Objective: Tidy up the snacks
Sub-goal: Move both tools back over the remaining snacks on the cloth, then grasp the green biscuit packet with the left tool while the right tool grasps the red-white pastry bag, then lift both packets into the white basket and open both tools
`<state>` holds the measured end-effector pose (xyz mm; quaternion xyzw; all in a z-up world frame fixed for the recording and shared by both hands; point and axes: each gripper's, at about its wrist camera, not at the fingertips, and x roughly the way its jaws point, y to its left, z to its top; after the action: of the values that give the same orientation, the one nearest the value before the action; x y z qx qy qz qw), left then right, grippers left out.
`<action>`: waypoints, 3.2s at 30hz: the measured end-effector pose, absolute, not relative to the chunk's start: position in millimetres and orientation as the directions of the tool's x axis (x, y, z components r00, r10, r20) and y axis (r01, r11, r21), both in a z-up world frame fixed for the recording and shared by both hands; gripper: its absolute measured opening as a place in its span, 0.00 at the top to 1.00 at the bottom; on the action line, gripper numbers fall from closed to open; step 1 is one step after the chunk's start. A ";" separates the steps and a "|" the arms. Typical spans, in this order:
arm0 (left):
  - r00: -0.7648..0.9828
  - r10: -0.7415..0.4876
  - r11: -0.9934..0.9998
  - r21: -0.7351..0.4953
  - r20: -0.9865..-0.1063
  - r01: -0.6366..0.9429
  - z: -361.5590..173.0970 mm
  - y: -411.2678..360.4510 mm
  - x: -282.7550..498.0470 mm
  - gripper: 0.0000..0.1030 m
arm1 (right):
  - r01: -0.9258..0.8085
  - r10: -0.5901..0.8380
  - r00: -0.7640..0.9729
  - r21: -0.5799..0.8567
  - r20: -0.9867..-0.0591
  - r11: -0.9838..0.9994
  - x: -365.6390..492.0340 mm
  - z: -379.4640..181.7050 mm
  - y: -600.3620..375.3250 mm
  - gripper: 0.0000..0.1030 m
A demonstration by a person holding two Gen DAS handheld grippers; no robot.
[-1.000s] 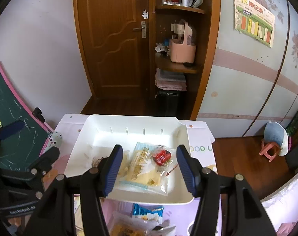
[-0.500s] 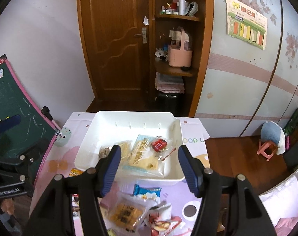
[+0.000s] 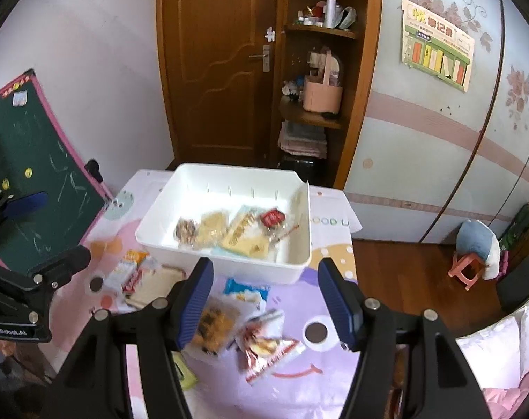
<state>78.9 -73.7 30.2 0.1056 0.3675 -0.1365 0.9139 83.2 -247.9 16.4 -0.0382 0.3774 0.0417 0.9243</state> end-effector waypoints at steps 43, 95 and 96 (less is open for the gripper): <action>0.265 -0.148 0.919 -0.033 -0.953 0.393 -215.0 -123.3 72.2 0.13 | -0.262 0.085 0.314 0.000 -0.946 0.965 129.4 -203.2 -229.6 0.31; 0.737 -0.116 0.974 0.070 -0.666 0.216 66.4 -72.7 156.4 0.47 | -0.104 0.137 0.795 0.090 -0.591 0.990 145.1 30.6 -229.4 0.41; 0.745 -0.110 0.975 0.075 -0.658 0.210 73.5 -72.3 164.4 0.47 | -0.103 0.139 0.800 0.096 -0.583 0.990 151.9 37.2 -230.2 0.41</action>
<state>164.4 -72.3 73.5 0.0722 0.3463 -0.0856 0.9314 151.9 -230.2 37.2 0.0296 0.3096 0.0638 0.9483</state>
